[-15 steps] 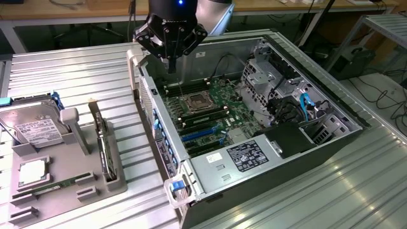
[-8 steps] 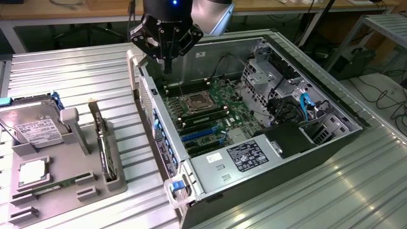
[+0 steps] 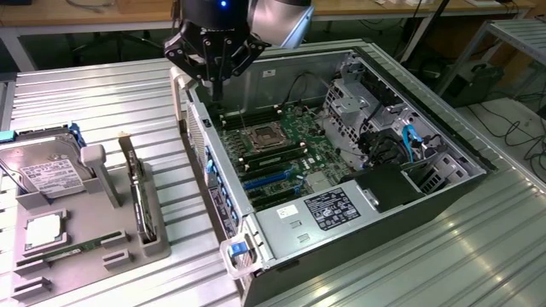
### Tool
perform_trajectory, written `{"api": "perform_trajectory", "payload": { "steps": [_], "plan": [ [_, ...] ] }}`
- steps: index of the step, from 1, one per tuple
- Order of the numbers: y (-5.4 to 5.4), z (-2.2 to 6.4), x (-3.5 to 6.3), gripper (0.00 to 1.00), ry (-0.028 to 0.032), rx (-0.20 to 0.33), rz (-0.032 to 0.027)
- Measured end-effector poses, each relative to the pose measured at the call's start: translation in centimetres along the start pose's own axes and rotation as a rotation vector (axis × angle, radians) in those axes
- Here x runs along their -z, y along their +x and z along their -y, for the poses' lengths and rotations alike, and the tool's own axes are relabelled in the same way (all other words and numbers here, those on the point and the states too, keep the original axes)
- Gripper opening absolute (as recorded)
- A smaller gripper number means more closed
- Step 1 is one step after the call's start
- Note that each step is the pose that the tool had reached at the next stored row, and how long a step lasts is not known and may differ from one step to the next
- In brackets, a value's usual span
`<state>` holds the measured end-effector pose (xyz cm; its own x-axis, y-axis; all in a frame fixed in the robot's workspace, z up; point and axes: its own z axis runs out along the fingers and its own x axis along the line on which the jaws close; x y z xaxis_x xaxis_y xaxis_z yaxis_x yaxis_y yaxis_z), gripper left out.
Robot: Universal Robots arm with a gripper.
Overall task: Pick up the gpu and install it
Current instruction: 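Reach for the gpu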
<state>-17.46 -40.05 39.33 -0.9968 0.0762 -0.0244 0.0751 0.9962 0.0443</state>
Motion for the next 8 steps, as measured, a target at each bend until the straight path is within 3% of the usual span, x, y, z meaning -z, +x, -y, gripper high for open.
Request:
{"api": "perform_trajectory", "payload": {
  "steps": [8],
  "plan": [
    [1.04, 0.16, 0.03, 0.11, -0.0001, 0.000, 0.0001]
  ]
}}
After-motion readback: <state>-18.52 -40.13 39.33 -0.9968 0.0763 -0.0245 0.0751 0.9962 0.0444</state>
